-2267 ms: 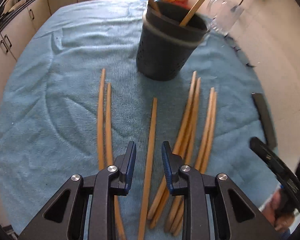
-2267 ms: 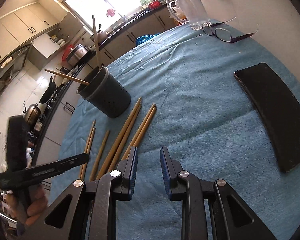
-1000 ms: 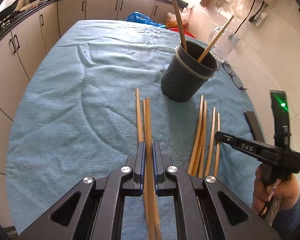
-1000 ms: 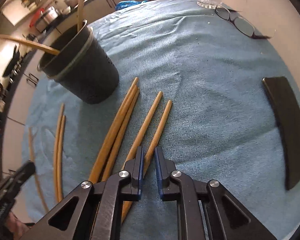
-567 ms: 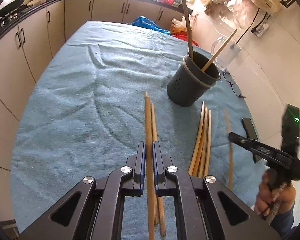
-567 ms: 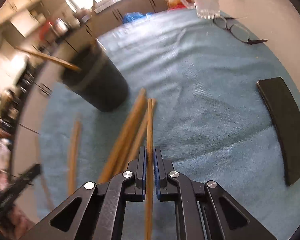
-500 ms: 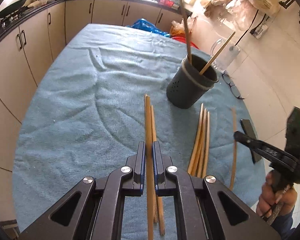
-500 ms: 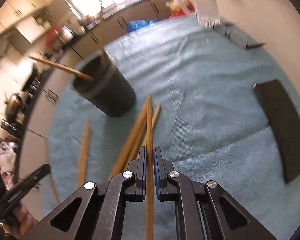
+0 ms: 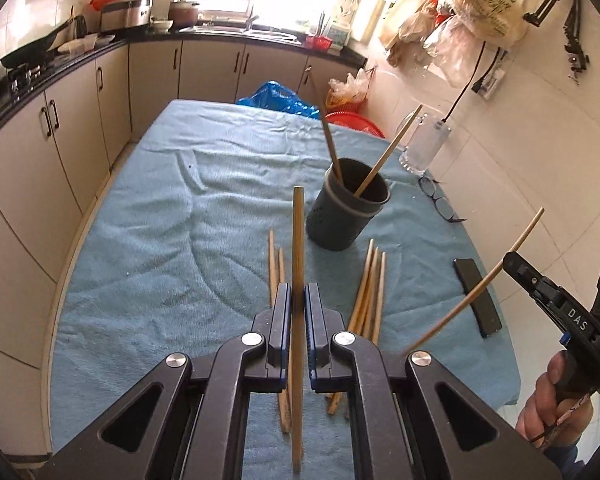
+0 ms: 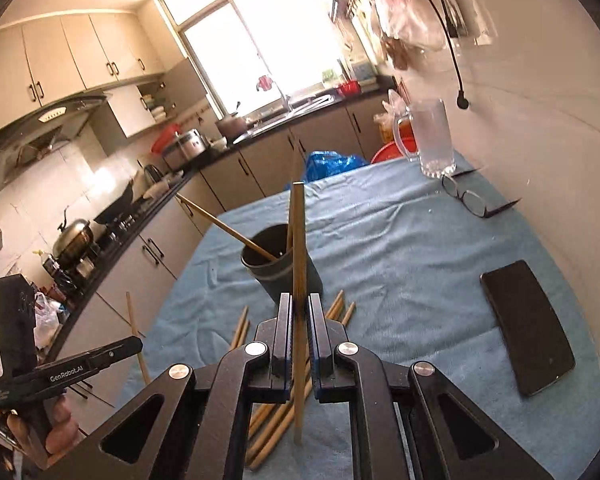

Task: Organize utensils
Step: 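Carry the left tool's chopstick upright into the holder while the right tool inserts its own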

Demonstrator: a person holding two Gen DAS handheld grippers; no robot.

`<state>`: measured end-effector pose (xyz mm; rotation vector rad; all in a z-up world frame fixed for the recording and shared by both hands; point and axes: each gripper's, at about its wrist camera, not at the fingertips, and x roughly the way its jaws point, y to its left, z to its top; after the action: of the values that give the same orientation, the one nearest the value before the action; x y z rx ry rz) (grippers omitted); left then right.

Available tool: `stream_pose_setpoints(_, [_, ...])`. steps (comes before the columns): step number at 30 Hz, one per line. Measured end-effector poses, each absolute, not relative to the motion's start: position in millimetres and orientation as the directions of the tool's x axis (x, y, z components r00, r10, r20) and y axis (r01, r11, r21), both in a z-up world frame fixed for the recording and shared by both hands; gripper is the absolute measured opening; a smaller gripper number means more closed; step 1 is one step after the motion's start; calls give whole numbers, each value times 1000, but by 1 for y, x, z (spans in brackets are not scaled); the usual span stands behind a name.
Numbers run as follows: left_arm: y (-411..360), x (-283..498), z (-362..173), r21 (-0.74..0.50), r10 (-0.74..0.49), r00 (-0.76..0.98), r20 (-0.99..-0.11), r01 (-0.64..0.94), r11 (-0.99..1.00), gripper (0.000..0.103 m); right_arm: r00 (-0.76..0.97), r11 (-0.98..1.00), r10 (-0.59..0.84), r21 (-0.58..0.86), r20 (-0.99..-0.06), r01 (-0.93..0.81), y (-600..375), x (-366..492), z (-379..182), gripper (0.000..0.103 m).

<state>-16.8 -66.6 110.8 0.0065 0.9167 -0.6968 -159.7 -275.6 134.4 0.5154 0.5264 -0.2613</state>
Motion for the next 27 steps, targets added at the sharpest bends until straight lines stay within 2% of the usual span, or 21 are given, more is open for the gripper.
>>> stream_pose_setpoints(27, [-69,-24,147,-275,-581,452,-677,576,769,6,861,816,-136,438,-490,378,-285,-181,149,7])
